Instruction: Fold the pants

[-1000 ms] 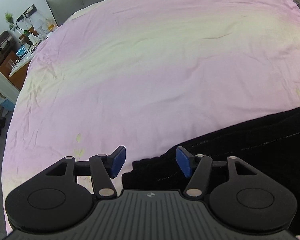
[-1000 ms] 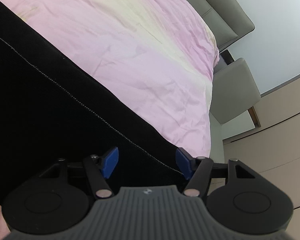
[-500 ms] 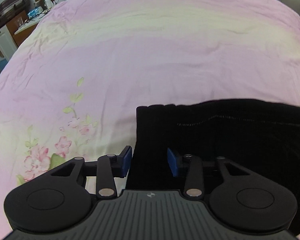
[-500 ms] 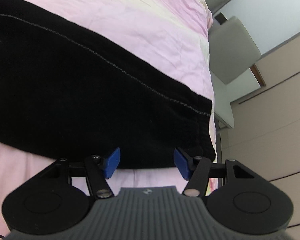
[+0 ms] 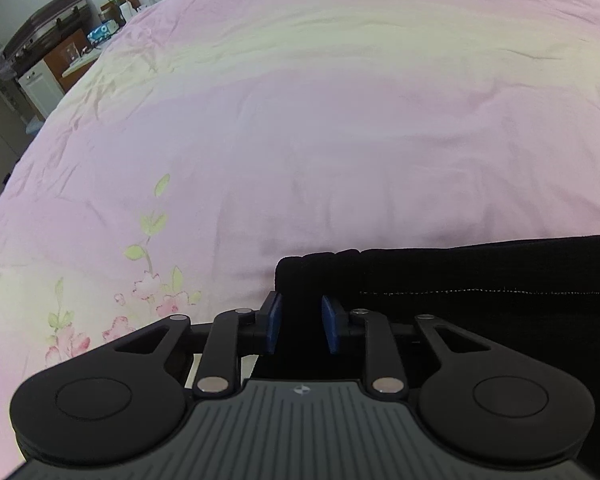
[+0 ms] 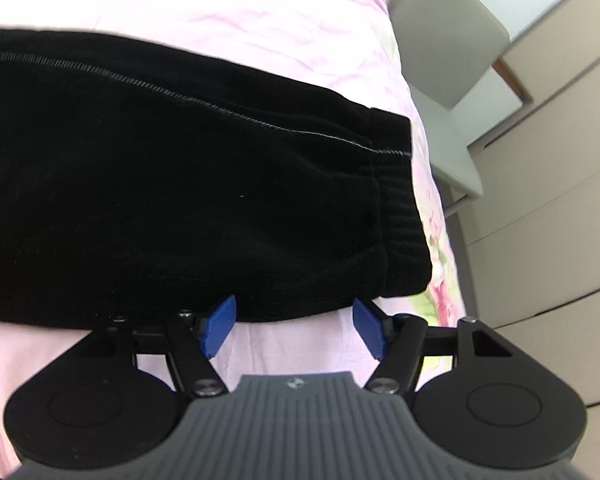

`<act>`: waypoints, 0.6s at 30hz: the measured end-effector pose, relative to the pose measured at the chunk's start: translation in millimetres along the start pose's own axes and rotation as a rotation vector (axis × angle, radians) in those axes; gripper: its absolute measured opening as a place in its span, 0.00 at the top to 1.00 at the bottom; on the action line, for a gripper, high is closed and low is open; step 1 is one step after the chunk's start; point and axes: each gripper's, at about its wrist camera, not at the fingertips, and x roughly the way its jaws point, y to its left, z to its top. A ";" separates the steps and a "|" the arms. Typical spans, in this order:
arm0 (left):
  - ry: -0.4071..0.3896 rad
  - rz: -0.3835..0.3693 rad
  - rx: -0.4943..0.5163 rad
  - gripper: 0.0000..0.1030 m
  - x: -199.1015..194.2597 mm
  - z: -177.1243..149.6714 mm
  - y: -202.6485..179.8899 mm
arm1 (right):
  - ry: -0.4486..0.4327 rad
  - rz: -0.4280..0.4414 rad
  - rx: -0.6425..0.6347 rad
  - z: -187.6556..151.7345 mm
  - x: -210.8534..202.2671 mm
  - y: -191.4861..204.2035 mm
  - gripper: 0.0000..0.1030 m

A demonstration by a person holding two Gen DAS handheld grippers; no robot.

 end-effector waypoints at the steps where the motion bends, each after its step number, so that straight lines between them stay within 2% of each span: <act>1: -0.011 0.008 0.014 0.70 -6.1 -0.1 -1.2 | -0.009 -0.001 0.011 -1.5 -2.6 -5.0 0.41; 3: -0.037 0.039 0.021 0.55 -17.6 -0.4 0.9 | -0.029 -0.016 0.037 -5.3 -9.6 -19.9 0.41; 5: -0.069 0.074 0.008 0.44 -32.6 -2.0 0.8 | -0.042 -0.007 0.103 -10.2 -17.1 -40.7 0.41; 7: -0.097 0.068 -0.014 0.43 -48.9 -4.9 -0.7 | -0.049 0.008 0.207 -17.3 -23.2 -65.6 0.42; 10: -0.124 0.031 -0.023 0.42 -73.6 -11.9 -11.6 | -0.050 0.060 0.370 -31.8 -25.5 -98.4 0.49; 14: -0.135 -0.018 0.019 0.42 -100.7 -25.2 -42.2 | -0.067 0.158 0.577 -51.3 -19.5 -129.0 0.54; 18: -0.119 -0.070 0.088 0.42 -115.1 -38.9 -79.3 | -0.089 0.296 0.767 -63.9 -4.9 -144.9 0.58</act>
